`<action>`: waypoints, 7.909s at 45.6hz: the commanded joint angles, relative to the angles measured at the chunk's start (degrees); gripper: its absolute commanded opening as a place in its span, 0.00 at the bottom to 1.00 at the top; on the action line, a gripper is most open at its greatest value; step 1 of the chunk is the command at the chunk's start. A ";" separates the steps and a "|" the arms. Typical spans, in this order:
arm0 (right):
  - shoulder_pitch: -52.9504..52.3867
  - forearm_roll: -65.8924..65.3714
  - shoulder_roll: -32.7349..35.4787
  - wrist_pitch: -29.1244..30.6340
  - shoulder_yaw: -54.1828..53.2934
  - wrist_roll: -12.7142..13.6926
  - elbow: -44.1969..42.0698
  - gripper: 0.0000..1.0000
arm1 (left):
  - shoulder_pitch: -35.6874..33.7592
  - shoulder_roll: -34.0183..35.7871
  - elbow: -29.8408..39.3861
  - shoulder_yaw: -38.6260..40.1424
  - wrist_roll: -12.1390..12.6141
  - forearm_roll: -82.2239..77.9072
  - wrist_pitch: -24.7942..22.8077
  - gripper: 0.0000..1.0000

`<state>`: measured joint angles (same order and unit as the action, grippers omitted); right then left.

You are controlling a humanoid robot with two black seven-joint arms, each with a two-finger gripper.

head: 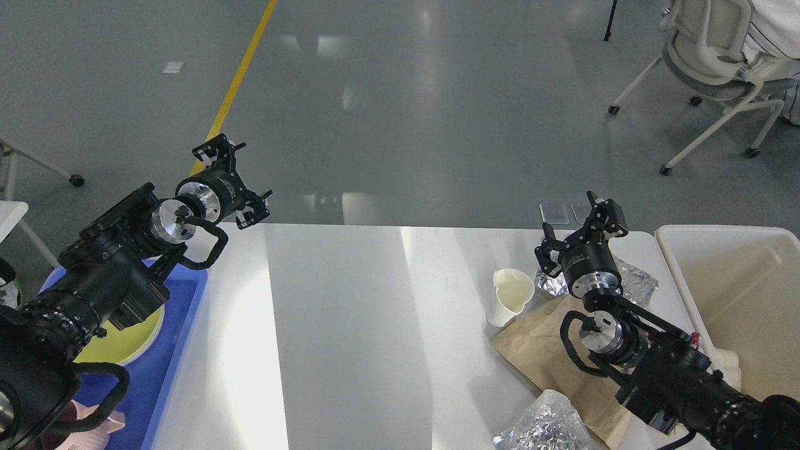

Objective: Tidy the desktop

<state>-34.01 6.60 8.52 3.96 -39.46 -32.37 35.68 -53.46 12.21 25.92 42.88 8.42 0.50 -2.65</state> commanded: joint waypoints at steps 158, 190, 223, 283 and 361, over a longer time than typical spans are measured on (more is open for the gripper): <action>-3.52 0.43 0.01 -1.23 4.82 0.72 -1.14 1.00 | 10.48 -5.18 -6.58 7.13 -12.28 5.13 -24.07 0.99; -37.87 0.87 18.11 -0.35 54.81 0.81 -0.61 1.00 | 10.48 -5.18 -6.58 7.13 -12.28 5.04 -24.42 0.99; -70.13 0.70 19.26 0.00 117.24 0.64 19.77 1.00 | 10.48 -5.18 -6.58 7.13 -12.28 5.13 -24.42 0.99; -95.54 -8.80 4.31 38.14 122.78 17.16 51.42 1.00 | 10.65 -5.18 -6.58 7.13 -12.28 5.13 -24.42 0.99; -66.72 4.47 5.45 24.71 123.75 20.85 40.96 1.00 | 10.65 -5.18 -6.58 7.13 -12.37 5.13 -24.42 0.99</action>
<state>-103.18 9.93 13.38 31.23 83.80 -12.07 76.01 -42.77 7.04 19.34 50.01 -3.93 5.62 -27.08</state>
